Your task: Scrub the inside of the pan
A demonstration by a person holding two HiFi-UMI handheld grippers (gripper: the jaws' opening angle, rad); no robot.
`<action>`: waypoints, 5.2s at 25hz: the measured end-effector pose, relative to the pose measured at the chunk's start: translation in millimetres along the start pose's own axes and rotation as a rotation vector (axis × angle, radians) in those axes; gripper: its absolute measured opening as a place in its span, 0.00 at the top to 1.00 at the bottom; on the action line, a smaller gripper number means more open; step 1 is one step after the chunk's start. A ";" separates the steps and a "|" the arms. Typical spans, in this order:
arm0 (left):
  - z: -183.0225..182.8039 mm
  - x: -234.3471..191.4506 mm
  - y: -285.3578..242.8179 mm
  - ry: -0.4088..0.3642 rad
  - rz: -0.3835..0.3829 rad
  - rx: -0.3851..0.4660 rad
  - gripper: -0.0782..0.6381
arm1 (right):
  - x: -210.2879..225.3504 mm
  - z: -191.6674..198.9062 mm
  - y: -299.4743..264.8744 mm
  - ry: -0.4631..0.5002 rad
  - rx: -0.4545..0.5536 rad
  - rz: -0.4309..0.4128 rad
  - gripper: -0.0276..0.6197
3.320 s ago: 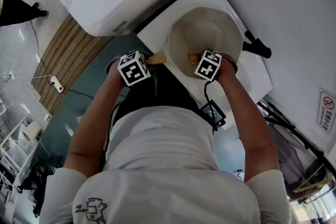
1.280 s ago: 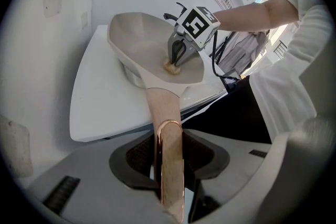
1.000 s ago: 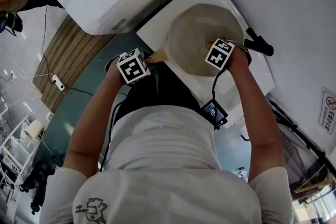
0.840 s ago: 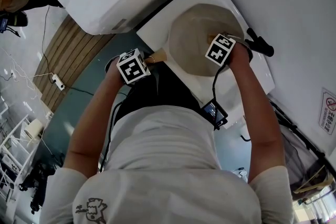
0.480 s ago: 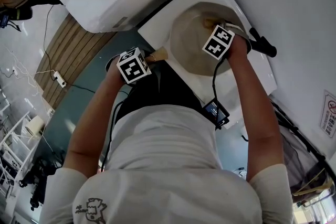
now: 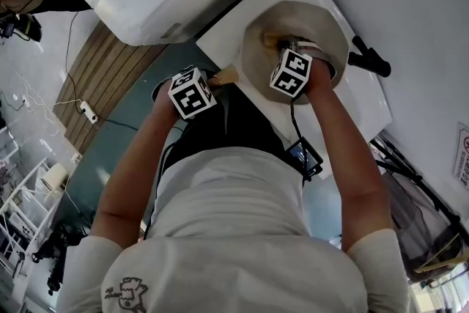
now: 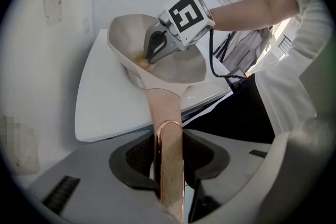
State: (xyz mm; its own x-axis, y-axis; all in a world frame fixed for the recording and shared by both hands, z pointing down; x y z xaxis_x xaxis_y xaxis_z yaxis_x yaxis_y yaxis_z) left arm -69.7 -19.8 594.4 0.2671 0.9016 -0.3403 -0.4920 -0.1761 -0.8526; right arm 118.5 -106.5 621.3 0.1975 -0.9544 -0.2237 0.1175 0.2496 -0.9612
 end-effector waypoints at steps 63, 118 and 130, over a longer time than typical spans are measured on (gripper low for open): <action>-59.3 55.8 251.1 -0.078 -0.201 0.815 0.65 | -45.5 -62.9 280.6 -0.811 0.643 0.327 0.92; -121.1 368.8 213.3 0.000 -0.435 1.030 0.89 | -240.5 147.7 450.2 -0.703 0.927 0.292 0.92; -80.9 409.3 248.6 -0.039 -0.432 1.072 0.89 | -295.4 112.9 477.8 -0.726 0.974 0.326 0.92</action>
State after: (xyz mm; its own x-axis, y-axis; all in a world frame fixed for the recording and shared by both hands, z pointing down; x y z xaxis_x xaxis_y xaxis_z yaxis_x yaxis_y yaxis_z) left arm -15.6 273.5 211.1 0.5681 0.8197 -0.0736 -0.8213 0.5589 -0.1146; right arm 226.2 313.1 246.4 0.8052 -0.5930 0.0094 0.5696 0.7687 -0.2910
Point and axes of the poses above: the fingertips, and each gripper's own axes: y backward along the fingers, x to its right, z out of its underside, the point moved 6 cm from there along y, backward along the fingers, and after that the axes turned 1 degree about x, right-handed, at the moved point
